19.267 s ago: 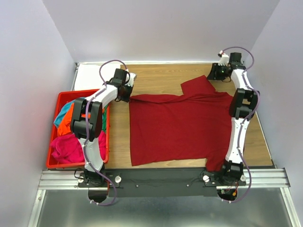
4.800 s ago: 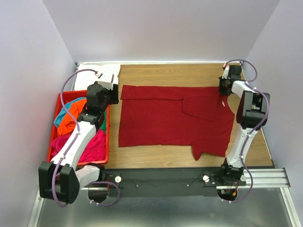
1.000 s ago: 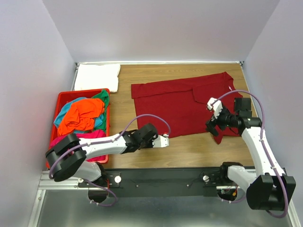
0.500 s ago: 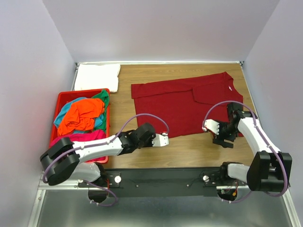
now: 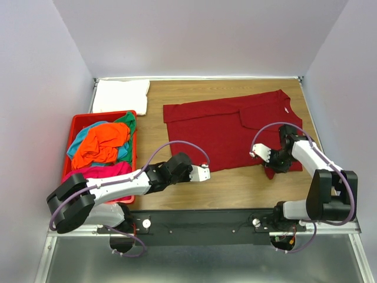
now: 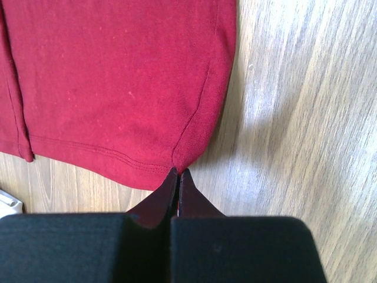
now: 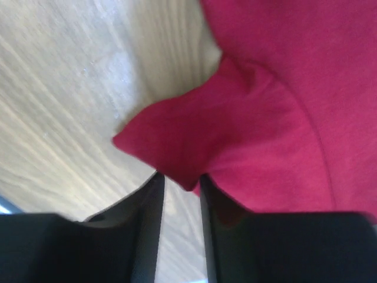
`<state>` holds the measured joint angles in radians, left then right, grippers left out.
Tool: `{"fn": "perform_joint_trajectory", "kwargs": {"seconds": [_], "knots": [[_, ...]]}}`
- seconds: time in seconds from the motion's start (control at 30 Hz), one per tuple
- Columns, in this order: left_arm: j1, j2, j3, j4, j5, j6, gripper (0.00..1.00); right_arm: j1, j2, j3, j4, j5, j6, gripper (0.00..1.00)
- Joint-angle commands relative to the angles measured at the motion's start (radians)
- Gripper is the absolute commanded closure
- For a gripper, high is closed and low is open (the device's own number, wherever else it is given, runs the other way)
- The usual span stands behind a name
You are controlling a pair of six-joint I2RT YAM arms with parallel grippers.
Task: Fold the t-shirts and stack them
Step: Fold the tshirt
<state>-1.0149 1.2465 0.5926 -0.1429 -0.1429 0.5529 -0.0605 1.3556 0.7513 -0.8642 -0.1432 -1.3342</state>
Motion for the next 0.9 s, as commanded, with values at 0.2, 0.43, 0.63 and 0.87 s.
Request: {"fn": "perform_joint_trajectory", "kwargs": {"seconds": [0.2,0.43,0.63,0.87], "knots": [[0.006,-0.015,-0.013,0.029,0.000,0.005,1.00,0.166,0.100,0.173,0.056,-0.064,0.148,0.89],[0.012,-0.015,-0.019,0.034,-0.001,0.004,1.00,0.301,0.355,0.460,0.146,0.006,0.462,0.64],[0.015,-0.018,-0.017,0.035,0.002,0.004,1.00,0.294,0.372,0.543,0.248,0.241,0.676,0.39],[0.013,-0.033,-0.019,0.039,0.012,0.004,1.00,0.229,0.166,0.418,0.035,0.170,0.567,0.30]]}}
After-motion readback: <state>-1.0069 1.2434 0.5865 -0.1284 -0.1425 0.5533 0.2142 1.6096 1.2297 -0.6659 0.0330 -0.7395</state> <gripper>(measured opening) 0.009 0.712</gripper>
